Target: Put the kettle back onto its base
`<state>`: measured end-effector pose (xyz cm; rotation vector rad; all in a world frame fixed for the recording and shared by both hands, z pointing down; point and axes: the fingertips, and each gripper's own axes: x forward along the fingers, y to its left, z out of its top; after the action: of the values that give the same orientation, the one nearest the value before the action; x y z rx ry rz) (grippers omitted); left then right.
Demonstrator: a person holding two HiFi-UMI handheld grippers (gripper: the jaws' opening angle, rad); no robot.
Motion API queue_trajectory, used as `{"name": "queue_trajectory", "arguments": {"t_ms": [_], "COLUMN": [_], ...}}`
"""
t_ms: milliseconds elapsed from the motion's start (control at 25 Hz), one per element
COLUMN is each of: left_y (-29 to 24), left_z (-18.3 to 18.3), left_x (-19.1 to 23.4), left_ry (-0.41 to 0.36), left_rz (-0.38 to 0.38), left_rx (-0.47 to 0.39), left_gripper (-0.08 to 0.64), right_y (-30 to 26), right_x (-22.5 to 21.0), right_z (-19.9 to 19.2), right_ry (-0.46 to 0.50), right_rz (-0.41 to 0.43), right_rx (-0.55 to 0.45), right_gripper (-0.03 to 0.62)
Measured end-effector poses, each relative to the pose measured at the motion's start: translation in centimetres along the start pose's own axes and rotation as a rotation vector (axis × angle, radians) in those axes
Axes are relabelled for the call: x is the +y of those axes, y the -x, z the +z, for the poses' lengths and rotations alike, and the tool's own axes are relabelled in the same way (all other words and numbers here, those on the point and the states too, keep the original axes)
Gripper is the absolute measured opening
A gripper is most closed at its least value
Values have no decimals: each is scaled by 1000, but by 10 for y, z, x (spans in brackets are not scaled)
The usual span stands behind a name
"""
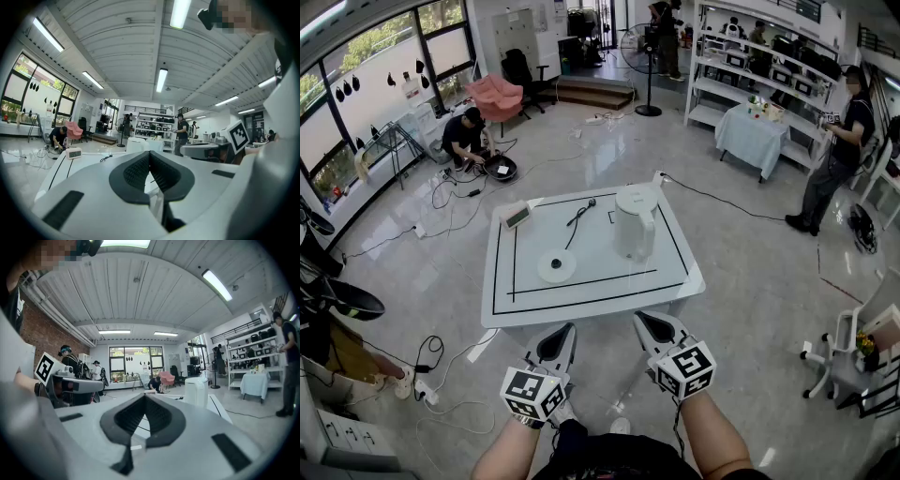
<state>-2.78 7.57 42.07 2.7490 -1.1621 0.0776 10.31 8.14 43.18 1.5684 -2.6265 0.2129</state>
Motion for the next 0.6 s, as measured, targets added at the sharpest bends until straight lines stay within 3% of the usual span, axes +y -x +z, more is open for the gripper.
{"name": "queue_trajectory", "arguments": {"t_ms": [400,600], "left_y": [-6,-9], "left_z": [6,10], "left_x": [1,9], "left_ry": [-4,4], "left_rz": [38,65], "left_rx": [-5,-11], "left_gripper": [5,80], "right_y": [0,-4], "right_x": [-8,-14], "right_z": [6,8], "right_ry": [-52,-68], "right_rz": [29,42], "right_rx": [-33,-44], "right_gripper": [2,2]}}
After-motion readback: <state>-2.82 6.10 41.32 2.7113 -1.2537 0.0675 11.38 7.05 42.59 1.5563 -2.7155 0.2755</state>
